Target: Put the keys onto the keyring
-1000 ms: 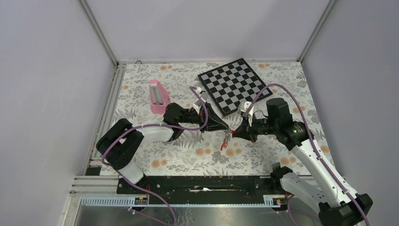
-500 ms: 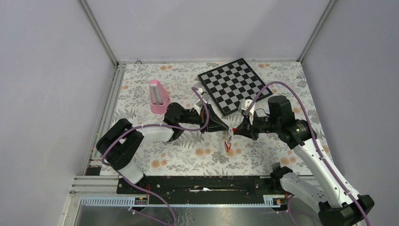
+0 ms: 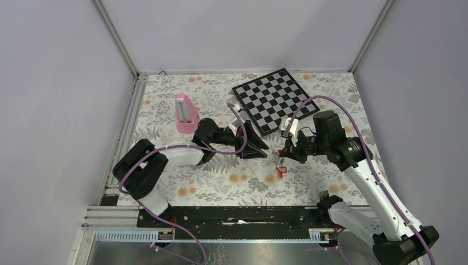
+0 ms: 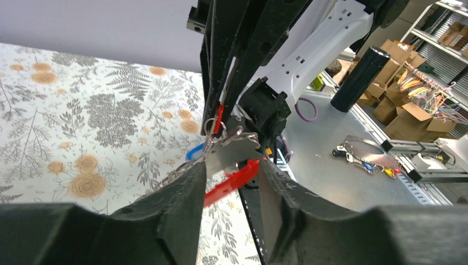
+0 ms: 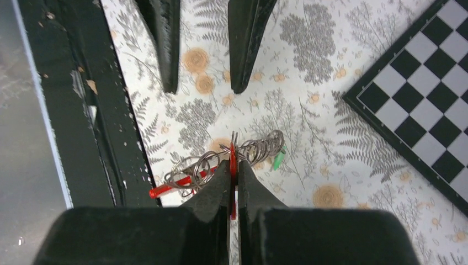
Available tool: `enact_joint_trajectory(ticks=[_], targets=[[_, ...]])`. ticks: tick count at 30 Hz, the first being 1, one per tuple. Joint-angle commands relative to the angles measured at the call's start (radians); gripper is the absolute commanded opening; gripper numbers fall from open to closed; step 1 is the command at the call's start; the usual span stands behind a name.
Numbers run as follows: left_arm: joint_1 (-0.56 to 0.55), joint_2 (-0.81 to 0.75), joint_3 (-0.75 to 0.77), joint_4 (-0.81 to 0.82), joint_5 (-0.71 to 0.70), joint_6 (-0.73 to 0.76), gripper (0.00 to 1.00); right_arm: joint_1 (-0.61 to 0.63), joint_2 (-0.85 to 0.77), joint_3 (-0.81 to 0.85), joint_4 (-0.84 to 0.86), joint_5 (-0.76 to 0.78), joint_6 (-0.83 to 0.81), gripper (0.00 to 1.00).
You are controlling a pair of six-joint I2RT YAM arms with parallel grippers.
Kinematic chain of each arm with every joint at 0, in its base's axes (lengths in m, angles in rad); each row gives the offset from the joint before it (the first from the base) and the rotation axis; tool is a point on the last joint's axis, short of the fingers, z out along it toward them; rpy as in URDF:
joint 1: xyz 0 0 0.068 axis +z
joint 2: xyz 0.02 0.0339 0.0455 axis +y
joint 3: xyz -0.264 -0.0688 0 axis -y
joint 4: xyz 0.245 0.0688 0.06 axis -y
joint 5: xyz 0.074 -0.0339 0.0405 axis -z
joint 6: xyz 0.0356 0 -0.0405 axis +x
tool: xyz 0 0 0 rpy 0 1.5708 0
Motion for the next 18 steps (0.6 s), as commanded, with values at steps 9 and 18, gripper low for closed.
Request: enact_joint_trajectory(ticks=[9, 18], targets=[[0.049, -0.047, 0.042, -0.247, -0.019, 0.252, 0.56, -0.005, 0.025, 0.015, -0.020, 0.064, -0.059, 0.00], [0.144, -0.125, 0.051, -0.436, -0.224, 0.319, 0.60, 0.039, 0.106, 0.064, 0.063, 0.009, 0.008, 0.00]])
